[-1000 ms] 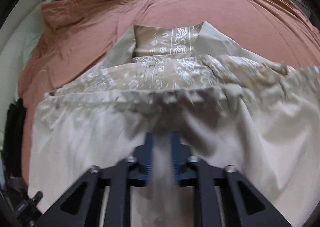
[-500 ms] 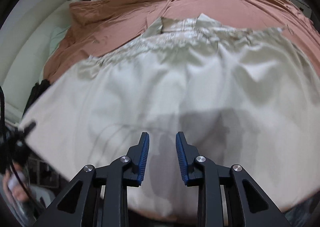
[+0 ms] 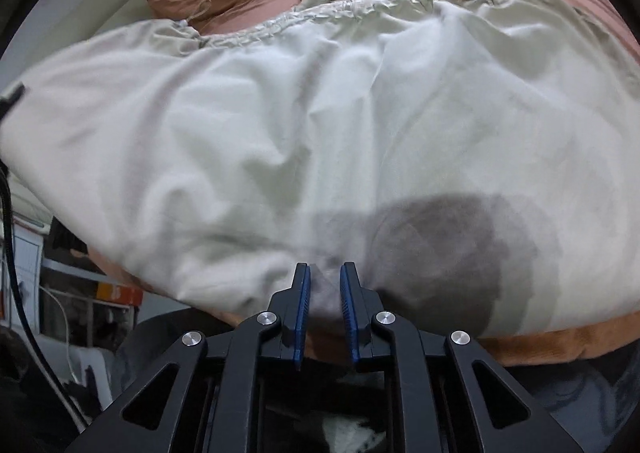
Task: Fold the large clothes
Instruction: 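Grasp the garment edge with both tools and lift it to fold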
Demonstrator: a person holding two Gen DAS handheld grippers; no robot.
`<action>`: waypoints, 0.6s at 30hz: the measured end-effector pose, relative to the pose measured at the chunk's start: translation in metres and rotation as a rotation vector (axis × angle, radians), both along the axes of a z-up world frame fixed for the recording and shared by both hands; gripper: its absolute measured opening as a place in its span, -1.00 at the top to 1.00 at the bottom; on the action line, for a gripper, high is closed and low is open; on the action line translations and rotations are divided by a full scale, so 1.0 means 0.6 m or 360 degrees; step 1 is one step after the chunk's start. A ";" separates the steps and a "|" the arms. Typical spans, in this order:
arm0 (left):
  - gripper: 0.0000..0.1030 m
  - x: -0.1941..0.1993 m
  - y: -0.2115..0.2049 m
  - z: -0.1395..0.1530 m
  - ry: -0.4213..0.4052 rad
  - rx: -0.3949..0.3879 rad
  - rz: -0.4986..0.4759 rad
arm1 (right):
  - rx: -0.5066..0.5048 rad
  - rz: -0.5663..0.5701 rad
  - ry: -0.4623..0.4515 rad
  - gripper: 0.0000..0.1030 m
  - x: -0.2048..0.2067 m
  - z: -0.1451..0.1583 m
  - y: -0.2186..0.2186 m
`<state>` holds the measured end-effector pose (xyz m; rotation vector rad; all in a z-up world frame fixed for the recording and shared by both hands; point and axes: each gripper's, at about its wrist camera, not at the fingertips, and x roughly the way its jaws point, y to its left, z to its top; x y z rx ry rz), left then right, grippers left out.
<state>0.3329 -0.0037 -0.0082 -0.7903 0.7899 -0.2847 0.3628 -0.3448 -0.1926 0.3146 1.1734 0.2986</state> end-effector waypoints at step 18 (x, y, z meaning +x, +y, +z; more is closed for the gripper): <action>0.83 0.051 -0.257 0.077 -0.0065 0.0193 -0.0363 | 0.0258 -0.0145 -0.0178 0.69 -0.062 0.092 -0.153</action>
